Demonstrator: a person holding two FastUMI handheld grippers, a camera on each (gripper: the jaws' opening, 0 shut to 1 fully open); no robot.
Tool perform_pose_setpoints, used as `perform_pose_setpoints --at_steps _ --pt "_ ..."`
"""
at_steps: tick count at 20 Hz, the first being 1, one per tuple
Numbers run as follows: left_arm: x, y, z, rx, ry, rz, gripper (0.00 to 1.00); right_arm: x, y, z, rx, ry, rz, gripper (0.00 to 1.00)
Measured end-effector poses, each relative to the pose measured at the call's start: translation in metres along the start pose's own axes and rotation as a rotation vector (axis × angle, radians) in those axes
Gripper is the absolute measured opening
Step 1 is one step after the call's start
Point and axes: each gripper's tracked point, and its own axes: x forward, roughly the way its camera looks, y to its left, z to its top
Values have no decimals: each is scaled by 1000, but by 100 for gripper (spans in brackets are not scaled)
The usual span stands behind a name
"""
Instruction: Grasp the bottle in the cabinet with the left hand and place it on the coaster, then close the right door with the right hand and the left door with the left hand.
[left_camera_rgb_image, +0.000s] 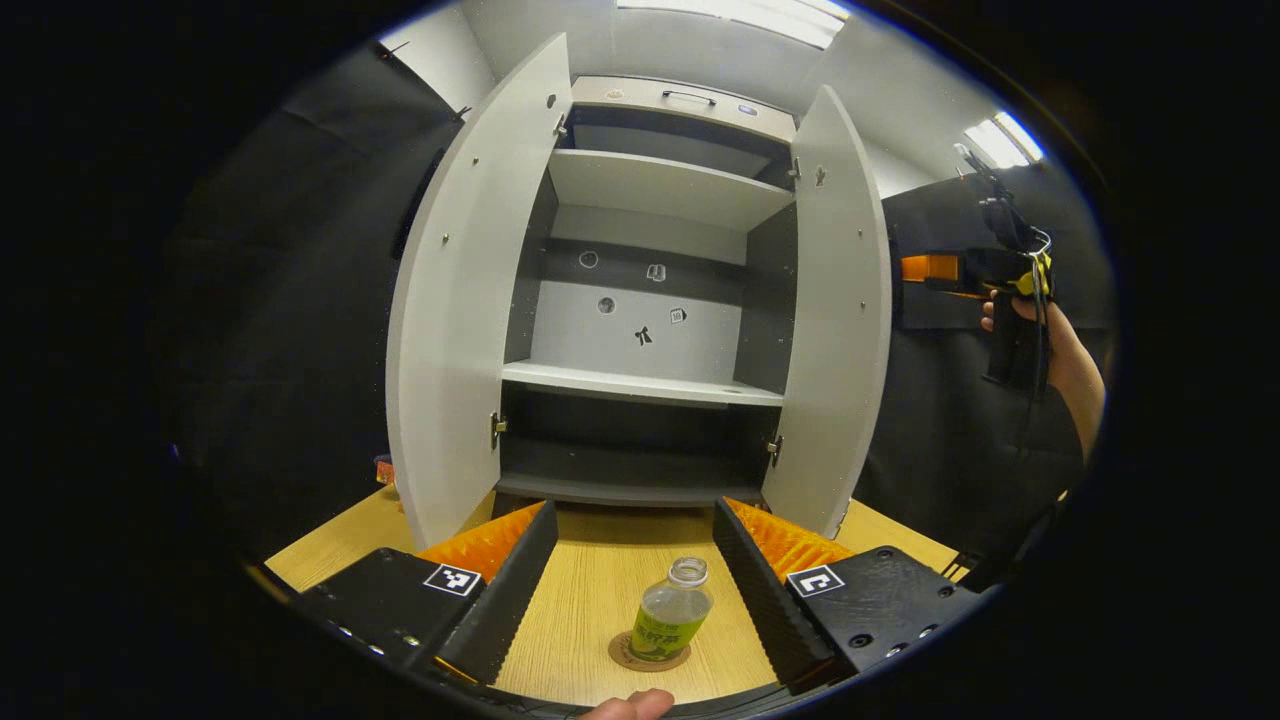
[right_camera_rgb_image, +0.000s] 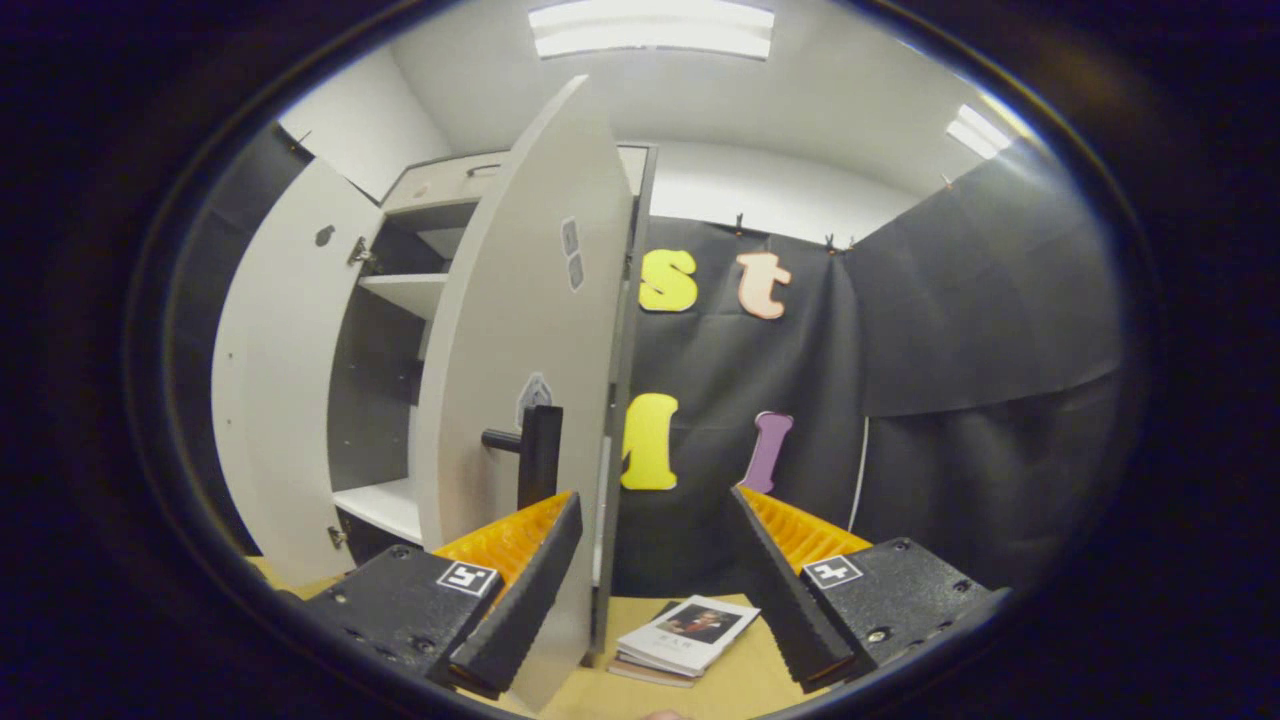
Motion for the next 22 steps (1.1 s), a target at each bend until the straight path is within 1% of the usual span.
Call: perform_pose_setpoints --at_steps 2,3,6,10,11,14,16,19,22 --pt "-4 5 1 -5 0 19 95 5 20 0 5 5 61 96" --pt "-7 8 1 -4 -2 32 95 11 28 0 2 4 80 96" --pt "-19 20 -1 4 -3 69 95 23 44 1 -13 0 102 96" --pt "-29 29 1 12 -6 103 95 39 78 -1 -43 -14 169 96" --pt "-31 29 1 12 -8 106 95 41 81 0 -38 -11 166 100" --pt "-37 34 2 8 -13 123 95 37 84 4 2 -13 174 99" --pt "-40 34 2 0 -16 127 95 30 81 8 2 -23 170 99" --pt "-41 31 1 -2 -10 112 95 10 70 16 -6 -40 150 99" --pt "-36 27 2 -9 3 87 95 -20 66 22 -8 -75 157 99"
